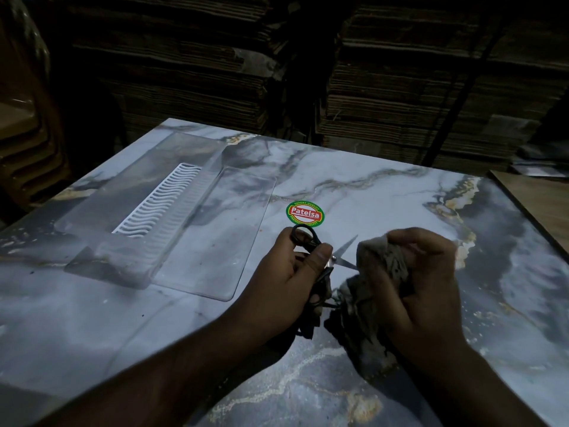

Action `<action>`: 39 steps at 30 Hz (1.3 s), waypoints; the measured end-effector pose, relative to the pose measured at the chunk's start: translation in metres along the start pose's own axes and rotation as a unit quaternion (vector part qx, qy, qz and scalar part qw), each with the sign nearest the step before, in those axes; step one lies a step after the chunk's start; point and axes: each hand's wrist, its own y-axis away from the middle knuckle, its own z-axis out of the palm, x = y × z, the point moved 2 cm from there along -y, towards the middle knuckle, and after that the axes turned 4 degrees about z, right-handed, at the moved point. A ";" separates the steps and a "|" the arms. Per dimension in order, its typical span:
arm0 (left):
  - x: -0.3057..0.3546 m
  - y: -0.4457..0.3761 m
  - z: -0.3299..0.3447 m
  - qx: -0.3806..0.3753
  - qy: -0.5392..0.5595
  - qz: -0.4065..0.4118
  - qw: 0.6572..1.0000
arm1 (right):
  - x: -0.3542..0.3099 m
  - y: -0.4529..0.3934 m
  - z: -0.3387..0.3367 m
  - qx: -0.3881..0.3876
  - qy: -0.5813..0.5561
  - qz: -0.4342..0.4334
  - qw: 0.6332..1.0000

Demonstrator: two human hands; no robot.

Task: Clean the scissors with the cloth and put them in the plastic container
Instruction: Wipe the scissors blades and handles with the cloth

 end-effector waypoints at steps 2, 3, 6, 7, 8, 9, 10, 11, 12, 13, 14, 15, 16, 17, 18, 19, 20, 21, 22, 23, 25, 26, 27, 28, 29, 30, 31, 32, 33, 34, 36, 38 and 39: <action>-0.001 0.000 0.001 -0.010 -0.008 0.000 1.000 | -0.002 -0.003 -0.002 0.001 0.049 -0.053 0.997; -0.003 0.000 0.001 -0.013 -0.008 -0.001 1.000 | -0.002 -0.004 -0.003 0.007 0.069 -0.084 0.994; -0.004 0.000 0.001 -0.016 0.023 0.001 1.000 | 0.000 -0.004 0.002 -0.007 0.107 -0.125 0.986; -0.002 0.001 0.001 -0.019 0.017 0.008 1.000 | 0.001 -0.003 0.004 -0.025 0.113 -0.133 0.984; -0.001 0.001 0.001 -0.022 0.004 0.016 1.000 | 0.001 -0.002 0.007 -0.039 0.122 -0.142 0.982; 0.000 0.001 0.000 -0.023 -0.010 0.029 0.999 | 0.002 -0.001 0.008 -0.044 0.134 -0.152 0.978; 0.001 0.001 0.000 -0.023 -0.017 0.043 0.999 | 0.001 0.000 0.008 -0.042 0.143 -0.162 0.975; 0.001 0.001 0.000 -0.023 -0.022 0.053 0.998 | 0.001 0.001 0.008 -0.033 0.149 -0.167 0.974; 0.000 0.001 -0.001 -0.022 -0.026 0.063 0.997 | -0.001 0.001 0.007 -0.021 0.151 -0.169 0.974; 0.000 0.001 -0.001 -0.020 -0.031 0.070 0.997 | -0.002 0.002 0.007 -0.013 0.152 -0.170 0.974; -0.001 0.001 -0.002 -0.019 -0.039 0.077 0.996 | -0.004 0.002 0.007 -0.010 0.154 -0.172 0.973; -0.002 0.001 -0.002 -0.016 -0.048 0.083 0.995 | -0.005 0.003 0.008 -0.015 0.157 -0.176 0.972; -0.002 0.001 -0.003 -0.012 -0.056 0.091 0.994 | -0.006 0.004 0.009 -0.024 0.160 -0.181 0.970; -0.001 0.001 -0.003 -0.008 -0.062 0.101 0.993 | -0.006 0.004 0.009 -0.032 0.163 -0.185 0.969; -0.001 0.002 -0.004 -0.003 -0.066 0.110 0.992 | -0.006 0.003 0.010 -0.036 0.165 -0.187 0.968; 0.000 0.002 -0.004 0.001 -0.069 0.117 0.991 | -0.005 0.003 0.010 -0.033 0.166 -0.186 0.968; 0.000 0.003 -0.004 0.004 -0.071 0.122 0.990 | -0.005 0.002 0.009 -0.028 0.165 -0.184 0.969; 0.001 0.004 -0.004 0.006 -0.074 0.125 0.989 | -0.005 0.001 0.009 -0.020 0.164 -0.181 0.970; 0.001 0.004 -0.004 0.007 -0.075 0.127 0.989 | -0.005 0.001 0.008 -0.012 0.163 -0.179 0.970; 0.001 0.005 -0.003 0.006 -0.073 0.129 0.989 | -0.005 0.001 0.008 -0.008 0.163 -0.178 0.970; 0.000 0.005 -0.002 0.002 -0.072 0.128 0.989 | -0.003 0.002 0.009 -0.013 0.163 -0.180 0.970; 0.000 0.005 -0.002 0.002 -0.073 0.127 0.989 | -0.002 0.002 0.010 -0.021 0.162 -0.184 0.969; 0.000 0.005 -0.003 0.004 -0.072 0.124 0.990 | -0.002 0.003 0.011 -0.030 0.162 -0.189 0.968; 0.000 0.005 -0.003 0.006 -0.067 0.122 0.990 | -0.001 0.004 0.012 -0.036 0.162 -0.194 0.967; 0.000 0.006 -0.004 0.006 -0.057 0.119 0.991 | -0.001 0.004 0.012 -0.039 0.163 -0.197 0.966; 0.001 0.006 -0.004 0.005 -0.047 0.118 0.992 | -0.002 0.004 0.012 -0.038 0.166 -0.196 0.966; 0.001 0.006 -0.004 0.005 -0.043 0.118 0.992 | -0.001 0.003 0.012 -0.032 0.166 -0.192 0.967; 0.001 0.006 -0.003 0.005 -0.044 0.120 0.992 | -0.001 0.002 0.012 -0.023 0.164 -0.186 0.968; 0.002 0.006 -0.002 0.004 -0.046 0.120 0.992 | -0.001 0.001 0.011 -0.013 0.163 -0.182 0.970; 0.001 0.006 -0.001 0.003 -0.046 0.120 0.992 | -0.001 0.001 0.011 -0.007 0.162 -0.181 0.970; -0.001 0.006 0.000 0.001 -0.051 0.120 0.991 | 0.000 0.002 0.012 -0.013 0.158 -0.182 0.970; -0.001 0.006 -0.002 0.007 -0.062 0.120 0.991 | 0.001 0.003 0.014 -0.030 0.153 -0.186 0.970; 0.000 0.006 -0.002 0.010 -0.058 0.120 0.991 | 0.002 0.003 0.014 -0.034 0.152 -0.186 0.970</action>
